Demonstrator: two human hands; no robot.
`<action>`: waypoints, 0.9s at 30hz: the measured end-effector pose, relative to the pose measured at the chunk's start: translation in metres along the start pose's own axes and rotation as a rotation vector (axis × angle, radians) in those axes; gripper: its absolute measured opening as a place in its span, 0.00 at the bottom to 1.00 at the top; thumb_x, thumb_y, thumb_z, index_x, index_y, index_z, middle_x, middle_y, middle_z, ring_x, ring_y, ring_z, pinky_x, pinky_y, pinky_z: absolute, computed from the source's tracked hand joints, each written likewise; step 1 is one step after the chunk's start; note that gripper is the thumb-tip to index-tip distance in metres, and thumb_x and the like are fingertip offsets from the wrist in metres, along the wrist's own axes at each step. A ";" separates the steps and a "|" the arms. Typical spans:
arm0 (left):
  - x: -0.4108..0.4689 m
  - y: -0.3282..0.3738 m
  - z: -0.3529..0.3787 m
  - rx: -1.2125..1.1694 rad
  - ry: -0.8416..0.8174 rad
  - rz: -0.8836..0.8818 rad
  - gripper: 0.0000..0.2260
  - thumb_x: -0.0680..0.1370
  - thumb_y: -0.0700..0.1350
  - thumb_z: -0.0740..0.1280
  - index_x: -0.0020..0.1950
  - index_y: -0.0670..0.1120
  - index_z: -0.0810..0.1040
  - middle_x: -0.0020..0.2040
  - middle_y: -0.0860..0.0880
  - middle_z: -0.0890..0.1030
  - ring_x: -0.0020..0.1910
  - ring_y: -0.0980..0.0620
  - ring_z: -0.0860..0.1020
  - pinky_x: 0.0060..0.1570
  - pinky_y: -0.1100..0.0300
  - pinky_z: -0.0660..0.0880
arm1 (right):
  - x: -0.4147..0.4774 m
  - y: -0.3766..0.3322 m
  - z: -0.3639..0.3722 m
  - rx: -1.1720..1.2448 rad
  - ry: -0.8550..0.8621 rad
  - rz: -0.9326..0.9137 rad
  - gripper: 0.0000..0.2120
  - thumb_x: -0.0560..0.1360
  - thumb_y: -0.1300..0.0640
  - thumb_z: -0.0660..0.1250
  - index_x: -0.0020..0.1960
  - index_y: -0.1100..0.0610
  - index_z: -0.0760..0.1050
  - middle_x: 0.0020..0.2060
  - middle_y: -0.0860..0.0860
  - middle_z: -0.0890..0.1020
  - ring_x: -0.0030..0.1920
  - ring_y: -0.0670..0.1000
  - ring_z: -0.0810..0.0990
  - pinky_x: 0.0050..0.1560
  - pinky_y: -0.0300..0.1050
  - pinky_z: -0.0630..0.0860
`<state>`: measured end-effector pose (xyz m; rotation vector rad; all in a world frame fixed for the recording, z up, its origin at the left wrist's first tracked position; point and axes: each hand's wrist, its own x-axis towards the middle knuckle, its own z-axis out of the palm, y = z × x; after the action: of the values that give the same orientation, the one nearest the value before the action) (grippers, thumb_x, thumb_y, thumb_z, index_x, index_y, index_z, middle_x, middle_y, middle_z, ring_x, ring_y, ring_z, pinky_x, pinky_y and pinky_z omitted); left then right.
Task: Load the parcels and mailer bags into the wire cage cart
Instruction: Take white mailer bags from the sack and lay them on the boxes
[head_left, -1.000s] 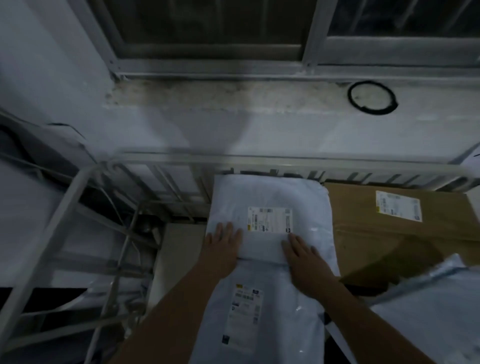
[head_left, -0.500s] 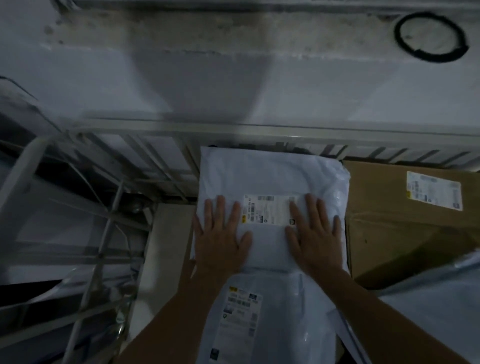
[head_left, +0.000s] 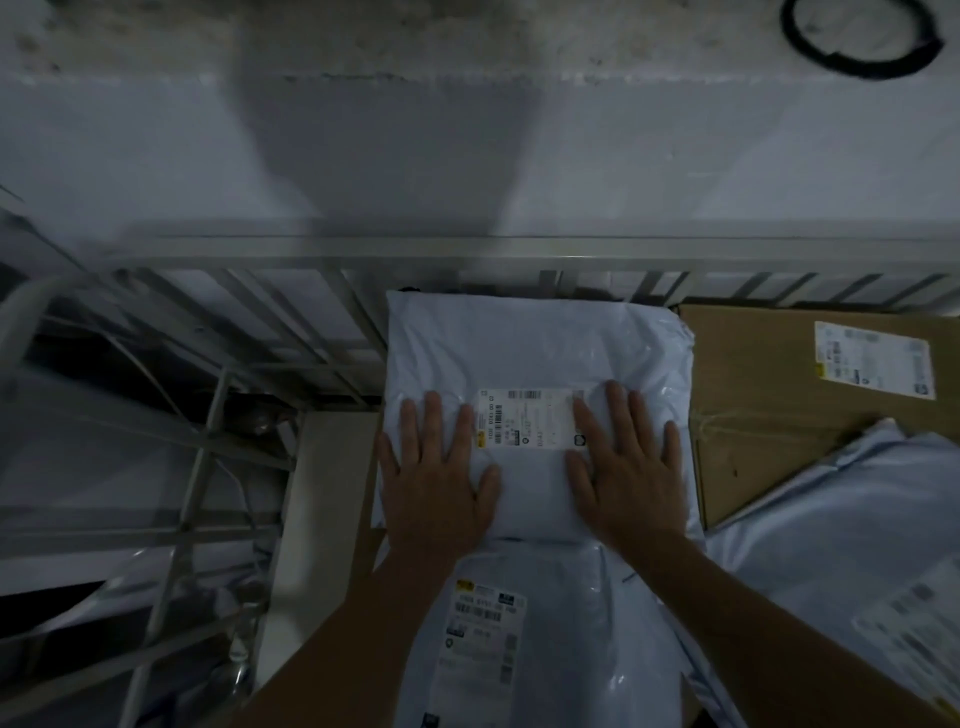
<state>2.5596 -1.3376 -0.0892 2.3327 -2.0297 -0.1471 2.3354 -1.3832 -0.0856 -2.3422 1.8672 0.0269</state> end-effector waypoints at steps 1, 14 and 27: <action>0.000 0.000 0.000 0.007 0.000 -0.001 0.32 0.78 0.63 0.55 0.79 0.49 0.65 0.80 0.41 0.57 0.80 0.37 0.52 0.72 0.34 0.54 | 0.001 0.000 0.000 0.000 0.002 0.002 0.31 0.80 0.37 0.46 0.81 0.44 0.52 0.82 0.51 0.49 0.81 0.55 0.47 0.76 0.66 0.50; -0.004 -0.001 -0.008 -0.028 -0.089 0.035 0.32 0.80 0.63 0.51 0.79 0.47 0.63 0.80 0.39 0.56 0.78 0.34 0.54 0.71 0.30 0.54 | -0.001 0.004 -0.032 0.008 -0.249 -0.049 0.32 0.81 0.35 0.42 0.81 0.43 0.42 0.80 0.51 0.36 0.80 0.54 0.37 0.75 0.69 0.43; -0.062 0.111 -0.102 0.117 -0.280 0.069 0.35 0.80 0.63 0.55 0.81 0.44 0.54 0.80 0.35 0.46 0.80 0.37 0.46 0.74 0.33 0.43 | -0.104 0.131 -0.130 -0.203 -0.499 -0.204 0.30 0.82 0.39 0.52 0.81 0.46 0.49 0.81 0.48 0.48 0.80 0.52 0.43 0.75 0.70 0.49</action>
<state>2.4520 -1.2941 0.0258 2.4247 -2.3001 -0.3818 2.1748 -1.3273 0.0408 -2.3483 1.4361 0.7344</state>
